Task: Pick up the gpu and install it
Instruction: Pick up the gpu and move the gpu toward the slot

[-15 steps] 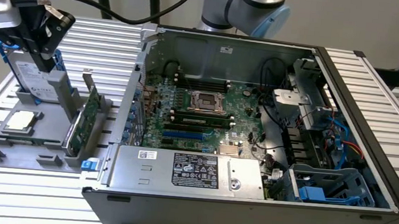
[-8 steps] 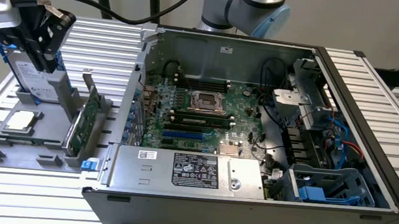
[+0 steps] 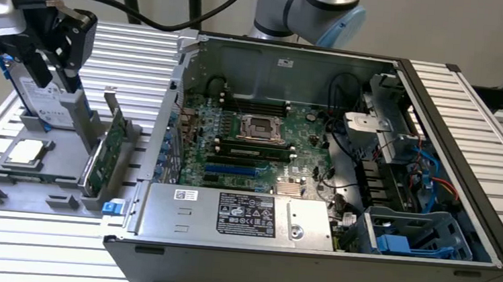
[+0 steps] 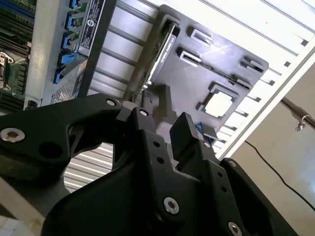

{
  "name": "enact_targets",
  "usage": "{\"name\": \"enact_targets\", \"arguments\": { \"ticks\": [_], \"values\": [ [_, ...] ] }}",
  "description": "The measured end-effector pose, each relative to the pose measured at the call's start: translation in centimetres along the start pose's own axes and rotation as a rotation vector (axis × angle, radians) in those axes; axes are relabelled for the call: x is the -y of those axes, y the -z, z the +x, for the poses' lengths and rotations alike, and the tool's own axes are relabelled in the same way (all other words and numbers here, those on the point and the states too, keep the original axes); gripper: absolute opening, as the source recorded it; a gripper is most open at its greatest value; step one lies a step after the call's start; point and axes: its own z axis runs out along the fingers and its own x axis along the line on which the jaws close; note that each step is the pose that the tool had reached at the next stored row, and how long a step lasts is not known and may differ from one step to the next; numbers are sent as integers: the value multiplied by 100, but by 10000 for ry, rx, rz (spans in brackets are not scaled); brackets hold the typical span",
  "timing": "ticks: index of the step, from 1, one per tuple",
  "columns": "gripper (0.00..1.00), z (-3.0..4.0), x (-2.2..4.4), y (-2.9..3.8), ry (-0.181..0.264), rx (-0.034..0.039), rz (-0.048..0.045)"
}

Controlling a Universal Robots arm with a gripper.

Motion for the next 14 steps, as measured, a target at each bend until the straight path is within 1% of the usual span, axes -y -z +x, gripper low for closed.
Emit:
{"name": "enact_targets", "arguments": {
  "ticks": [5,14],
  "values": [
    [100,-3,0,-17,0,1,-1],
    [100,-23,1,-72,1,3,-3]
  ]
}}
